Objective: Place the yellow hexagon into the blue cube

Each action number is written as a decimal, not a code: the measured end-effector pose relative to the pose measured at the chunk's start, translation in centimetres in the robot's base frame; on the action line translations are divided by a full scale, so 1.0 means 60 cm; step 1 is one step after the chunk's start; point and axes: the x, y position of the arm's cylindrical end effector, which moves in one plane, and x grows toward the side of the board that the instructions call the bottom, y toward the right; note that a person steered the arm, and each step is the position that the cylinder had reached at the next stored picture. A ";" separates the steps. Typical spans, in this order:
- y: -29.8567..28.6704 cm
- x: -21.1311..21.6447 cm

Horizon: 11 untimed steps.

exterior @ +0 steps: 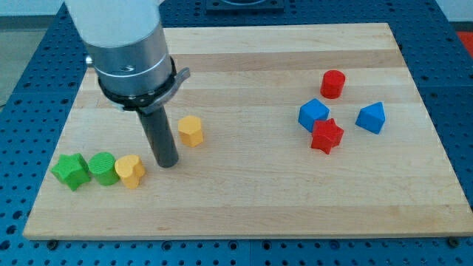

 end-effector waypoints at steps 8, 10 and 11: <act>0.203 -0.082; 0.236 -0.120; 0.270 -0.132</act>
